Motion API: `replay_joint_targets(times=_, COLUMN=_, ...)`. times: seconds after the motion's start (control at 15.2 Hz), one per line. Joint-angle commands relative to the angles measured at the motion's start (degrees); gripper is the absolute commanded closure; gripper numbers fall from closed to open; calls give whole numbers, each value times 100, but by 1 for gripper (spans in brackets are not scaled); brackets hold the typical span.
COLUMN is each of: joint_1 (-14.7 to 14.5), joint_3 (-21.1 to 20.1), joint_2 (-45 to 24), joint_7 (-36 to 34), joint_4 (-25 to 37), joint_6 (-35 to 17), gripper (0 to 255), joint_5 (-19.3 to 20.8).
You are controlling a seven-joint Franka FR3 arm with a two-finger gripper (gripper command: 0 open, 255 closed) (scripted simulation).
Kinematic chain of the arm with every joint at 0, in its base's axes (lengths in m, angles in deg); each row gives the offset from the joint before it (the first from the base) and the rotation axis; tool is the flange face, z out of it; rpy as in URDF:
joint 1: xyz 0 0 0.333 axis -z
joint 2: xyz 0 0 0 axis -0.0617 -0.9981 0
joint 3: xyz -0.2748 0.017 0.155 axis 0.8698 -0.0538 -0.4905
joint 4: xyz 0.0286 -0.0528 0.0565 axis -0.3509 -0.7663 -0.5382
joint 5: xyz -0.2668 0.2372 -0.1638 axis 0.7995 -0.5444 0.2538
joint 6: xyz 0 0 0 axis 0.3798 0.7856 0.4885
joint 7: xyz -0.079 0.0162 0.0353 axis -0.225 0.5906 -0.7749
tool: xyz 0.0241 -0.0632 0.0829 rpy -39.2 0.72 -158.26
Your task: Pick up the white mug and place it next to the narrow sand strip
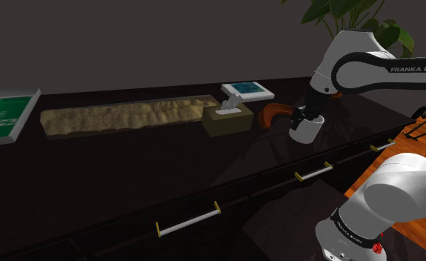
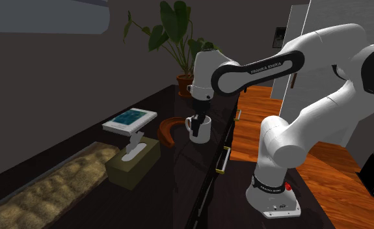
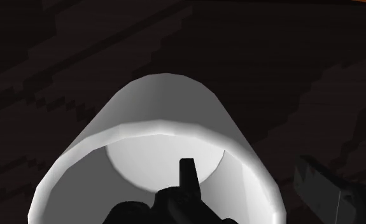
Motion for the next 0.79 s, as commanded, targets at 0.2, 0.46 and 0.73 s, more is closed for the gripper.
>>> replay_joint_targets(times=0.2, joint_1=0, joint_3=0, joint_2=0, joint_7=0, joint_4=0, joint_6=0, gripper=255, joint_5=0)
replay_joint_targets(times=0.46, joint_1=0, joint_3=0, joint_2=0, joint_7=0, joint_4=-1, joint_6=0, gripper=255, joint_5=0)
replay_joint_targets(times=0.73, joint_1=-9, joint_3=-20, joint_2=38, joint_7=5, joint_4=210, joint_6=248, gripper=255, joint_5=-22)
